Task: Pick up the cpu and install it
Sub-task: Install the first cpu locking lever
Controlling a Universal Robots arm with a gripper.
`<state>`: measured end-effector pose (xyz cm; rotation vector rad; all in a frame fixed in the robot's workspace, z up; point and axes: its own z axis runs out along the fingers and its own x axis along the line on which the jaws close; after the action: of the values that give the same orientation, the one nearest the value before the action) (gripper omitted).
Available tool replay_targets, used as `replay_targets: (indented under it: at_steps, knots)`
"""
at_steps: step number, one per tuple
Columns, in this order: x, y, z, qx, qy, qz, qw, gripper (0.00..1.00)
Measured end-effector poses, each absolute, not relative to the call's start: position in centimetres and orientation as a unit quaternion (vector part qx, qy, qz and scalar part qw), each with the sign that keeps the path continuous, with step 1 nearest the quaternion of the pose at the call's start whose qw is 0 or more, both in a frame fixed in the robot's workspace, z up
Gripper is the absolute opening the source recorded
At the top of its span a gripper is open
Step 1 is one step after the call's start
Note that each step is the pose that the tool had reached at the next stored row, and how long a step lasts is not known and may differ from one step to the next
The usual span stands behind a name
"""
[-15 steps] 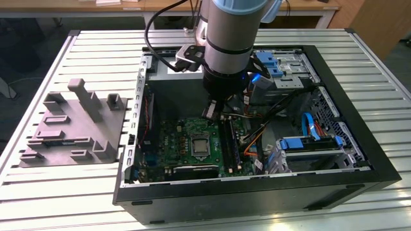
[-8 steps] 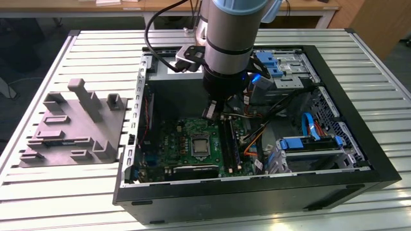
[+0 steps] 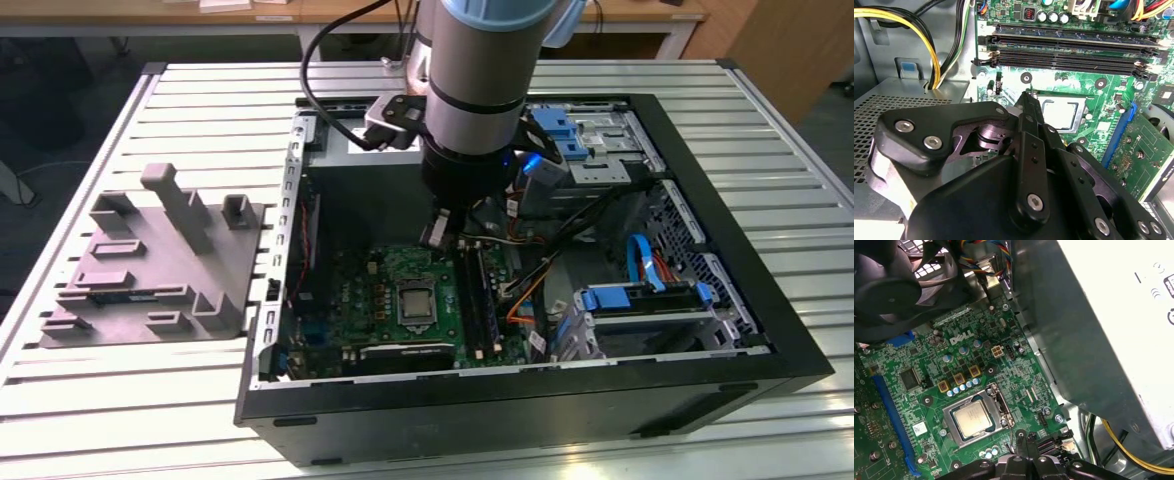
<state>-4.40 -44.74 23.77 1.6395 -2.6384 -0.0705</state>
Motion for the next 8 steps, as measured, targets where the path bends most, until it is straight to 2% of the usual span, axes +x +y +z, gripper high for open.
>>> replay_targets:
  at_steps: [8]
  knots:
    - [-4.5,-45.14,23.74,0.543,-0.839,-0.022,0.018,0.11]
